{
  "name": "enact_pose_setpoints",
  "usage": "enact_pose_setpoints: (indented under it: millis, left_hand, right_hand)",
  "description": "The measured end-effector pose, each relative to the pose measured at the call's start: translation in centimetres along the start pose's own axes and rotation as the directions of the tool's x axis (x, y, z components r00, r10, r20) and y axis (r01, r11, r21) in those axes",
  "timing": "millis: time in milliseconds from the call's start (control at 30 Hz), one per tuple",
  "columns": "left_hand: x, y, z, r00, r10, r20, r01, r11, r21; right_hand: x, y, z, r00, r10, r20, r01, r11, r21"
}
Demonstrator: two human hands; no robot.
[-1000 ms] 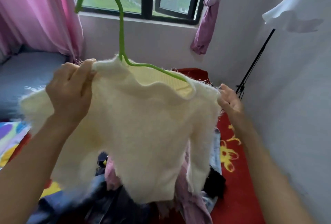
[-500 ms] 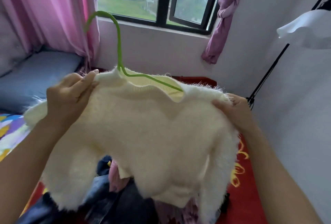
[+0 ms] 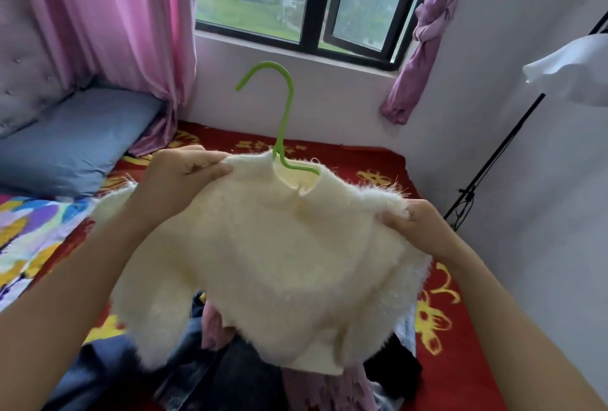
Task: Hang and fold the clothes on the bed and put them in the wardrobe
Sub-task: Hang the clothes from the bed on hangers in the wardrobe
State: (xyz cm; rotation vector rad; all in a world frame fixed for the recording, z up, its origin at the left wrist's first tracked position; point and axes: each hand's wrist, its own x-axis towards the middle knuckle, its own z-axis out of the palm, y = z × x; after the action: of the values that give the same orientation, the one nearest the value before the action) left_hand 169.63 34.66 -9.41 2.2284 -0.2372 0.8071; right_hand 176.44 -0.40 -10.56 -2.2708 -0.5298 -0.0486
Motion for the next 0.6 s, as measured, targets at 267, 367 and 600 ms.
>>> enact_pose_setpoints:
  millis: [267, 367, 600]
  left_hand:
    - [-0.9, -3.2, -3.3, 0.993, -0.083, 0.09, 0.084, 0.996, -0.006]
    - [-1.0, -3.0, -3.0, 0.995, -0.08, 0.058, 0.08, 0.997, -0.001]
    - [-1.3, -3.4, -2.5, 0.996, 0.015, -0.088, -0.003, 0.991, 0.136]
  right_hand:
    - [0.3, 3.5, -2.3, 0.975, 0.184, -0.125, -0.141, 0.946, 0.291]
    - [0.1, 3.0, -1.6, 0.984, 0.165, -0.07, -0.132, 0.932, 0.338]
    - [-1.2, 3.5, -2.0, 0.982, 0.165, 0.092, -0.184, 0.941, 0.283]
